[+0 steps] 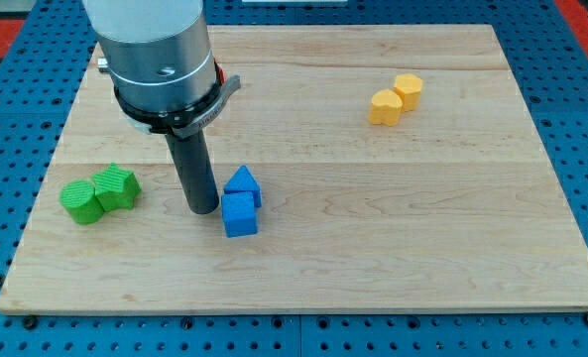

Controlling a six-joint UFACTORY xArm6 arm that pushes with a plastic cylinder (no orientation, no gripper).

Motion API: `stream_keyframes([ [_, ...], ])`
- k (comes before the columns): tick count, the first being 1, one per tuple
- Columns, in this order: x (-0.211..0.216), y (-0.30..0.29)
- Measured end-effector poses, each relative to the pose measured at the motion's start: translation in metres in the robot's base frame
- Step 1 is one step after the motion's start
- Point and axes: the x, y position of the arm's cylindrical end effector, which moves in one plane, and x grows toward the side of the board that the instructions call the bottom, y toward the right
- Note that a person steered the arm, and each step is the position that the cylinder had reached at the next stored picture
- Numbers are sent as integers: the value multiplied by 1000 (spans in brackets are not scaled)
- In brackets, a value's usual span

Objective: Separate the blue blocks

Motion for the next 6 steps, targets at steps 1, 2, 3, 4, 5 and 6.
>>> stream_keyframes([
  [1, -1, 15],
  [2, -7, 20],
  [3, -12, 24],
  [4, 5, 25],
  [5, 20, 28],
  [6, 40, 25],
])
